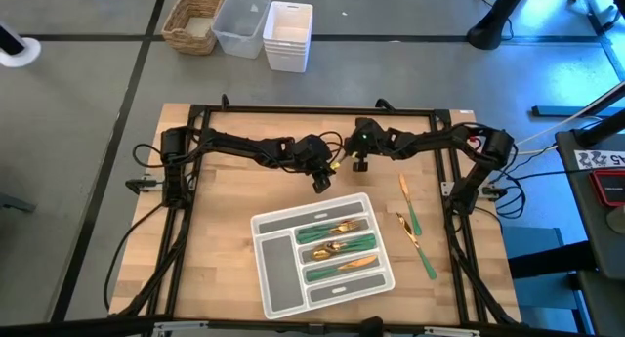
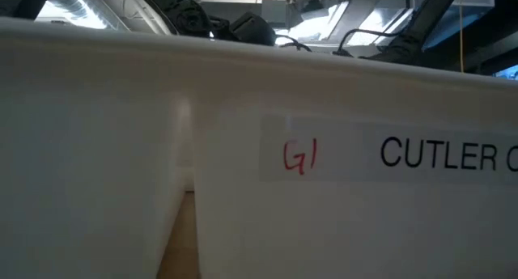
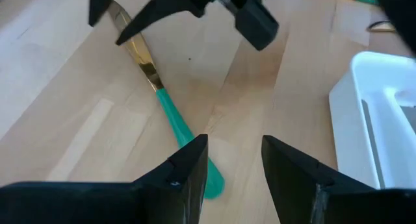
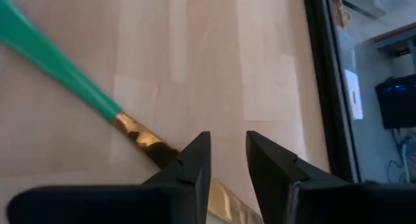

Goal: Sort silverware
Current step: Put the green knife into the white silverware tray

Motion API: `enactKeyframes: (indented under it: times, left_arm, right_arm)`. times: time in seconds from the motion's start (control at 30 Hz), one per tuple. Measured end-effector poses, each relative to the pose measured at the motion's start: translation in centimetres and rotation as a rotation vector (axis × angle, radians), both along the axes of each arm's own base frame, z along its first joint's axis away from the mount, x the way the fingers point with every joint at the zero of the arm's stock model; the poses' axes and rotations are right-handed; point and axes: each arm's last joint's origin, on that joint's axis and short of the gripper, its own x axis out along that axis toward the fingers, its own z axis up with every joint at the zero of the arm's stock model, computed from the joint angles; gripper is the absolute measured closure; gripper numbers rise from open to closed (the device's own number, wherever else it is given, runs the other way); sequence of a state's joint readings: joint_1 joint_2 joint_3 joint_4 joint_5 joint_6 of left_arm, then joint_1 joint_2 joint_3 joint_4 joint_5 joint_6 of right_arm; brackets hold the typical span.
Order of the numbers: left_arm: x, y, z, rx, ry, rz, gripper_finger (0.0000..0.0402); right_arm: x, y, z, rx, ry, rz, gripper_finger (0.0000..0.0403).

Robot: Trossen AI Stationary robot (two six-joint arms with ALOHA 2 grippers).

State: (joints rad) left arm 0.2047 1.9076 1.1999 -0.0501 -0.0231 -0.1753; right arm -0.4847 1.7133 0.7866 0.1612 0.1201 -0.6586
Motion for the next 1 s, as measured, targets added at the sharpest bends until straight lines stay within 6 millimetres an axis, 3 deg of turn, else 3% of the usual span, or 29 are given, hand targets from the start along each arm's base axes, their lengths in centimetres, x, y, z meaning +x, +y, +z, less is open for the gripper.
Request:
enactKeyframes:
  times: [0.53,0.87,1.0]
  left_arm:
    - [0.0,0.0,0.0,0.0,0.0,-0.002,0.0265]
    - [0.1,0.3,0.2,0.117,0.003,0.021,0.0265]
    - [0.6,0.1,-0.7,0.106,-0.013,0.029,0.0265]
  right_arm:
    - [-0.1,0.1,-2.1,0.131,0.104,-0.054,0.0304]
    - [0.0,0.7,-2.4,0.429,-0.021,-0.127,0.0304]
    - [0.1,1.0,-2.4,0.542,-0.058,-0.14,0.0304]
